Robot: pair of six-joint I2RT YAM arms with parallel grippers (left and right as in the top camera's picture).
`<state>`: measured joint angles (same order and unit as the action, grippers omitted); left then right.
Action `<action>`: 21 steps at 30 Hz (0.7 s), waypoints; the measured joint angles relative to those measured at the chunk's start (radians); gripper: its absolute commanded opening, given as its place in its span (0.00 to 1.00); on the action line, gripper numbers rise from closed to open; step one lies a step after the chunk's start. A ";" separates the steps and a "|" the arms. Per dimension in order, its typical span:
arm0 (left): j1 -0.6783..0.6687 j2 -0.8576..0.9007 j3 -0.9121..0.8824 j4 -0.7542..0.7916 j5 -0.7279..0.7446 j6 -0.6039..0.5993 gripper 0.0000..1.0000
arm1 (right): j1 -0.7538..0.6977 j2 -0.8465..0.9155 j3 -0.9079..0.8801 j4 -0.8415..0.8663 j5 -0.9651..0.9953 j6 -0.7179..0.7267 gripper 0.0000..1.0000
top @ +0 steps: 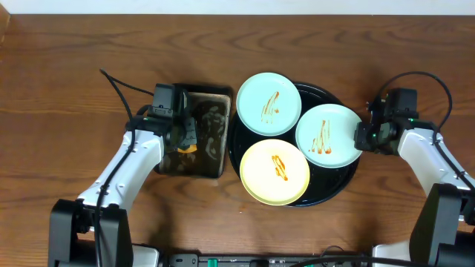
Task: Clean dirty plates on tray and stack at the side
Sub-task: 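Grasp the rim of the right pale green plate with the right gripper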
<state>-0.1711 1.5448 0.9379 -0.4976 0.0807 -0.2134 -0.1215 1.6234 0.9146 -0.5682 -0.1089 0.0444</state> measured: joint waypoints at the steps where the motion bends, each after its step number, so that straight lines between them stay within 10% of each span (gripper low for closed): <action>1: 0.000 0.000 0.000 0.000 0.000 0.000 0.08 | 0.000 0.000 0.000 -0.002 0.000 0.000 0.11; 21: 0.000 0.000 0.000 0.014 0.003 0.000 0.08 | 0.000 0.000 0.000 -0.040 0.037 0.001 0.01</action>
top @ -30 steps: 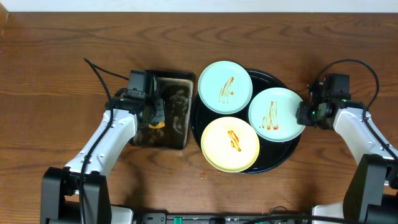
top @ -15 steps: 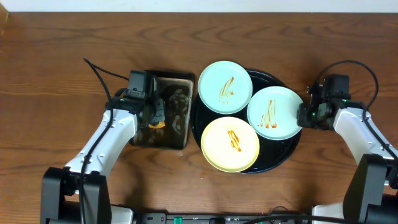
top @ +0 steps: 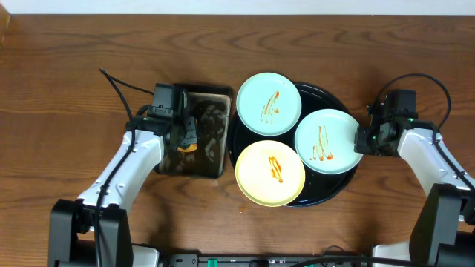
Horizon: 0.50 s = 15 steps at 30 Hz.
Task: Clean dirty plates on tray and stack at the side
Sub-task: 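Grasp the rim of the right pale green plate with the right gripper, then lift the sponge with the left gripper and carry it toward the plates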
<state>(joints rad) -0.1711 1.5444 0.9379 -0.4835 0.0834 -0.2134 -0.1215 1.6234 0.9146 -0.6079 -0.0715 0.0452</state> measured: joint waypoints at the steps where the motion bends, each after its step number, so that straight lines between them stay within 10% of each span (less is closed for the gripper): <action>1: 0.000 -0.001 0.000 0.003 0.000 0.000 0.07 | 0.000 0.000 0.000 0.000 0.000 0.000 0.01; 15: 0.000 -0.044 0.000 0.039 0.018 0.002 0.07 | 0.000 0.000 0.000 0.000 0.000 0.000 0.01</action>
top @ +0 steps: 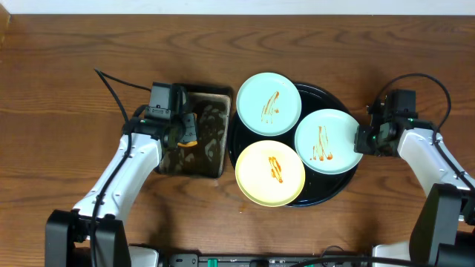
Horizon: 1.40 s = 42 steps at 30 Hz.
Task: Clean dirty plates on tray and stack at the side
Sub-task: 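Lift the sponge with the left gripper and carry it toward the plates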
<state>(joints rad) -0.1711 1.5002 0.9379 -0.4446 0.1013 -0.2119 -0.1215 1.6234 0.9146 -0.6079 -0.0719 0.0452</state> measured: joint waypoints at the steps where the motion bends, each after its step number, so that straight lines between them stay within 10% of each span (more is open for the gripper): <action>1: 0.000 0.000 0.000 0.015 0.013 0.006 0.07 | 0.000 0.000 0.000 0.000 0.000 0.000 0.01; 33: 0.000 -0.228 0.000 0.235 0.084 0.058 0.07 | 0.000 0.000 0.000 0.003 0.000 0.000 0.01; 42: -0.002 -0.096 0.001 0.163 0.084 -0.188 0.07 | 0.000 0.000 0.000 0.003 0.000 0.000 0.01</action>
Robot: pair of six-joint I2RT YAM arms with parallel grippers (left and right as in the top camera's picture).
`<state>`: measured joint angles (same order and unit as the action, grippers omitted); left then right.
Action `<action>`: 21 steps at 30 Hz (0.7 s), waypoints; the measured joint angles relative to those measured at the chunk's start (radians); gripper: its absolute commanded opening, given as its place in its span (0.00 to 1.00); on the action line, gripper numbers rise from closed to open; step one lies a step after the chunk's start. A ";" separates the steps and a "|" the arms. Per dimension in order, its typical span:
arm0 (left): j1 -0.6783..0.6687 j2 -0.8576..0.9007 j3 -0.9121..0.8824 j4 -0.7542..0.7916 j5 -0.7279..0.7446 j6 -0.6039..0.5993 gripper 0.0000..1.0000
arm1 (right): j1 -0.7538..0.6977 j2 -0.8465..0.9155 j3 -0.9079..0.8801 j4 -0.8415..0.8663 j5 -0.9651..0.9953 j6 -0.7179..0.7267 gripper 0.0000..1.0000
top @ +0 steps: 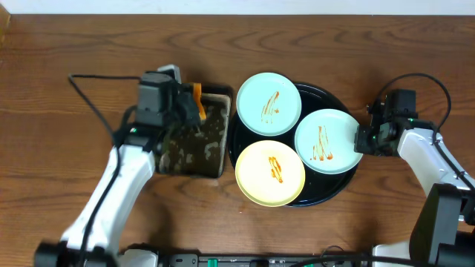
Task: Clean dirty plates on tray and stack at the side
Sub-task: 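Lift the sponge with the left gripper and carry it toward the plates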
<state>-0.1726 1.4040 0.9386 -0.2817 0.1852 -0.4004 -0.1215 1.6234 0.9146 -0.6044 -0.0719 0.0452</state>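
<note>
Three dirty plates lie on a round black tray (pixel 330 187), each streaked with orange sauce: a pale green plate (pixel 269 104) at the back, a second pale green plate (pixel 324 141) on the right, and a yellow plate (pixel 271 172) in front. My right gripper (pixel 361 139) sits at the right plate's rim and appears shut on it. My left gripper (pixel 193 104) is raised over the back edge of a camouflage-patterned cloth (pixel 197 141) left of the tray. It is shut on a small orange thing (pixel 197 93), which looks like a sponge.
The brown wooden table (pixel 59 89) spreads left of the cloth and right of the tray. A black cable (pixel 89 93) loops off the left arm. The right arm's cable (pixel 430 81) arches over its wrist.
My left gripper has risen and moved toward the cloth's back edge, carrying the orange thing up off the cloth. The right gripper and all three plates have not moved.
At first my left gripper was low on the cloth's left side by the orange thing, and my right gripper was at the right plate's rim. That plate then sat slightly further left and forward. The left gripper had started up with the orange thing and now holds it high.
</note>
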 measured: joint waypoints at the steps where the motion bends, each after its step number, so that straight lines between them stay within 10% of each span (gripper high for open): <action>1: -0.002 0.040 0.000 -0.014 0.000 -0.033 0.07 | 0.000 0.000 0.000 0.000 0.000 0.000 0.01; 21: -0.182 0.182 0.252 -0.236 0.002 -0.073 0.07 | 0.000 0.000 0.000 -0.009 0.000 0.000 0.01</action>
<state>-0.3550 1.5856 1.1904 -0.5179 0.1871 -0.4736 -0.1215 1.6234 0.9146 -0.6132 -0.0719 0.0456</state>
